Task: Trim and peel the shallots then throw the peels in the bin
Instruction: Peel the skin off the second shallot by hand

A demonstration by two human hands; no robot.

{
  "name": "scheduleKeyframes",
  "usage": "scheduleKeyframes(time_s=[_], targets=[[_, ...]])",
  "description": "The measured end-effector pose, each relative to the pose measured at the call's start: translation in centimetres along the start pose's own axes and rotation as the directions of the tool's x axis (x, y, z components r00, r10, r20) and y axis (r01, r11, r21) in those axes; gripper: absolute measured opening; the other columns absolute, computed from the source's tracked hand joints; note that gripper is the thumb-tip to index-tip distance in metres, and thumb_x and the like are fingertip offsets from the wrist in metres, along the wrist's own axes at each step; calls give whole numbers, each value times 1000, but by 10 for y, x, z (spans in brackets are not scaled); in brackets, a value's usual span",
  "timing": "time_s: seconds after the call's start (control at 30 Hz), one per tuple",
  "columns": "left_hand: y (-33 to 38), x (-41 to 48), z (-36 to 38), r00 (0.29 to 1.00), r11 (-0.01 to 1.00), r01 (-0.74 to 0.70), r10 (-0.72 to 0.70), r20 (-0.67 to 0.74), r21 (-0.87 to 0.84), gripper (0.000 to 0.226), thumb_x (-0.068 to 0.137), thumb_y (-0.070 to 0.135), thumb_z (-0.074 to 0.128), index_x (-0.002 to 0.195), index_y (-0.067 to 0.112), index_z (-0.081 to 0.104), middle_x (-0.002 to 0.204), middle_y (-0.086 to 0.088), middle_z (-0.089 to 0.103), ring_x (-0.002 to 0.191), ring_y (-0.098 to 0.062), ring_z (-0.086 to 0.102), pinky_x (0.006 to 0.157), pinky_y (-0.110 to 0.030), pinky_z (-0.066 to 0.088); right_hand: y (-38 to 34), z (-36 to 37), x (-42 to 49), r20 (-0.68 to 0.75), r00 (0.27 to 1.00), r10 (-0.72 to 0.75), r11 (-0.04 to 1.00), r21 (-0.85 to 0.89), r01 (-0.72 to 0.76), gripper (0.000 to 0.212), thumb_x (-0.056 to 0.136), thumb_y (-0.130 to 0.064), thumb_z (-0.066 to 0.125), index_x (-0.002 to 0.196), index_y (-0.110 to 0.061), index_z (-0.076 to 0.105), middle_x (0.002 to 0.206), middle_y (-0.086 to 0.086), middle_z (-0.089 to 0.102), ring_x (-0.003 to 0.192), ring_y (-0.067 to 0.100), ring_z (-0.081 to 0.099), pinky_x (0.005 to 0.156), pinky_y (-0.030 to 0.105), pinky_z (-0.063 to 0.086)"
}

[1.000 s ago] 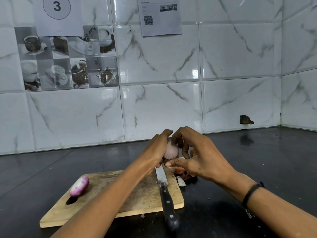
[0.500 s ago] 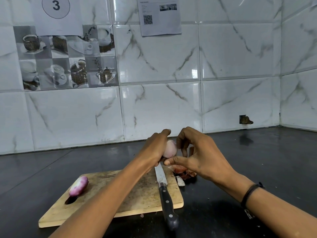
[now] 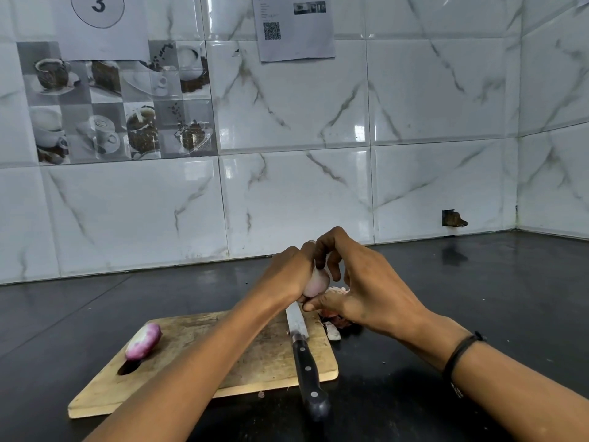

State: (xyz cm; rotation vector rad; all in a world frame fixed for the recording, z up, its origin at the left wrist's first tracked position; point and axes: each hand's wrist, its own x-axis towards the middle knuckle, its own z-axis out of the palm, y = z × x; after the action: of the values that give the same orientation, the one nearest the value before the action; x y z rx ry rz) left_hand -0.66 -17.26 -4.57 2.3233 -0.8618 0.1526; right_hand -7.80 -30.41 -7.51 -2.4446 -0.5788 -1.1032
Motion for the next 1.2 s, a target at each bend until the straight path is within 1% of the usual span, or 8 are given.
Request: scheduleKeyframes(time_s=[0.07, 0.2, 0.37, 0.63, 0.77, 0.9, 1.03, 1.2], targets=[[0, -2, 1, 1000, 1000, -2, 2, 17, 15, 30, 87, -1, 45, 60, 12, 47, 27, 12, 42, 23, 2, 39, 31, -8, 22, 0, 1, -1, 20, 1000, -14, 1000, 14, 13, 59, 68, -39, 90, 101, -31, 42, 79, -17, 53, 76, 6, 53, 59, 23, 43], [-4, 0, -3, 999, 995, 29, -32, -30, -94, 19, 90, 1, 41, 78, 9, 55, 38, 11, 51, 28, 1, 41, 32, -11, 27, -1, 7, -1, -19, 1000, -9, 1000, 18, 9, 53, 74, -34, 88, 101, -26, 44, 74, -16, 54, 71, 5, 53, 58, 24, 45], [-3, 4, 0, 983, 974, 166, -176, -57, -155, 44, 105, 37, 30, 86, 10, 58, 61, -7, 51, 48, -15, 41, 48, -30, 29, 1, 2, 0, -56, 997, 49, 997, 54, -46, 71, 61, -39, 96, 105, -28, 42, 84, -16, 49, 77, -1, 51, 63, 11, 42], [-7, 3, 1, 995, 991, 88, -93, -46, -97, 23, 101, 19, 32, 90, 16, 52, 65, -1, 55, 47, -11, 41, 34, -17, 27, 2, 1, 1, -13, 1000, -1, 996, 91, 2, 68, 66, -40, 92, 115, -27, 46, 102, -18, 57, 84, 4, 55, 67, 12, 43], [-8, -1, -2, 984, 920, 173, -174, 29, -352, 51, 105, 37, 24, 70, 12, 52, 48, -1, 54, 39, -13, 35, 36, -17, 20, 2, -3, 1, -58, 998, -14, 994, 110, 20, 51, 83, -40, 81, 121, -27, 51, 108, -21, 65, 88, 10, 62, 61, 22, 50], [-12, -1, -2, 975, 884, 224, -205, 90, -410, 50, 104, 38, 25, 72, 13, 54, 58, -6, 62, 40, -12, 35, 38, -16, 16, 6, -2, 0, -85, 996, -11, 997, 81, 18, 29, 94, -28, 71, 116, -29, 51, 100, -21, 67, 87, 3, 64, 64, 16, 43], [-16, 1, -2, 968, 843, 249, -217, 123, -477, 49, 103, 37, 28, 67, 14, 53, 63, -8, 59, 40, -10, 35, 37, -16, 14, 9, -2, 1, -53, 998, 19, 999, 50, -17, 27, 96, -27, 67, 109, -35, 45, 93, -32, 58, 80, 0, 60, 62, 23, 43], [-22, 2, -10, 950, 739, 307, -278, 144, -599, 59, 105, 41, 27, 72, 4, 58, 40, -2, 47, 26, -8, 25, 32, -16, 17, 12, 0, -1, 37, 999, 11, 1000, -15, -11, 29, 98, -26, 63, 114, -35, 41, 97, -37, 54, 84, 10, 59, 67, 38, 54]])
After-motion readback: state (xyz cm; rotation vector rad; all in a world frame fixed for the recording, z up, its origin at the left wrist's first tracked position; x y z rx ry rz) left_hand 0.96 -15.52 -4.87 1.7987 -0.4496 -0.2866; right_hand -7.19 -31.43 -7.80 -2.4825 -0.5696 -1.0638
